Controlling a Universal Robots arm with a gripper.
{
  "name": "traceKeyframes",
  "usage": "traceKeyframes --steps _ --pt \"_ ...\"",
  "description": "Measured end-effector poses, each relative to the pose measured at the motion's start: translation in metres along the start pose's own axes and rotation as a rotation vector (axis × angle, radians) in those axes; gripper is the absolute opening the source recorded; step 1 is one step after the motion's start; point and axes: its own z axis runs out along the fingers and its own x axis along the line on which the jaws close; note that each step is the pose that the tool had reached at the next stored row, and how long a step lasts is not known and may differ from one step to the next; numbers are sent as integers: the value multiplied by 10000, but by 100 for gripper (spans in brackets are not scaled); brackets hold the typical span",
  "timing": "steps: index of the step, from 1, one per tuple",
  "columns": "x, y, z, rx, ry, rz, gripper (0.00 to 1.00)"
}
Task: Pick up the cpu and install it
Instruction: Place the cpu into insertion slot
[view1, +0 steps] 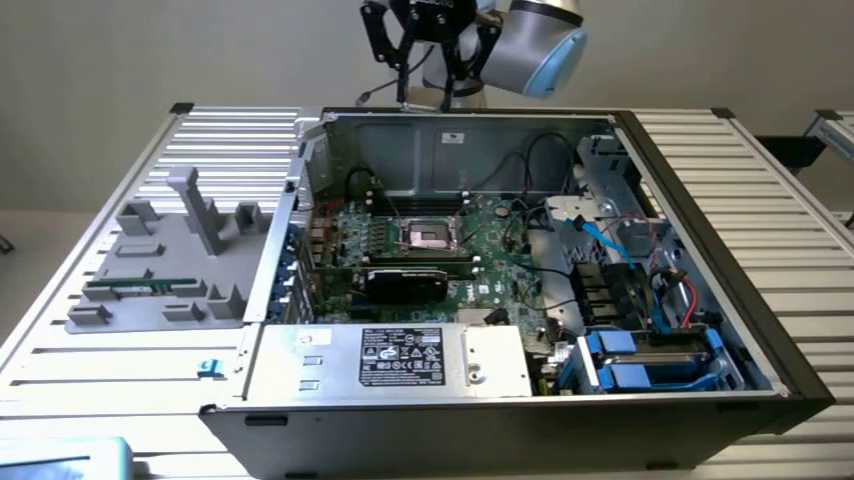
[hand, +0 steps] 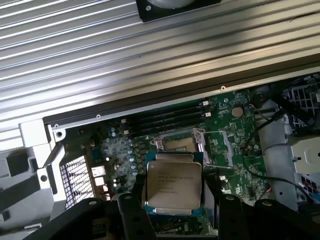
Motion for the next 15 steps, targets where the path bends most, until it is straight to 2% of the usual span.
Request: traceKeyframes --steps 15 --pt "0 0 10 -131 -63 2353 55"
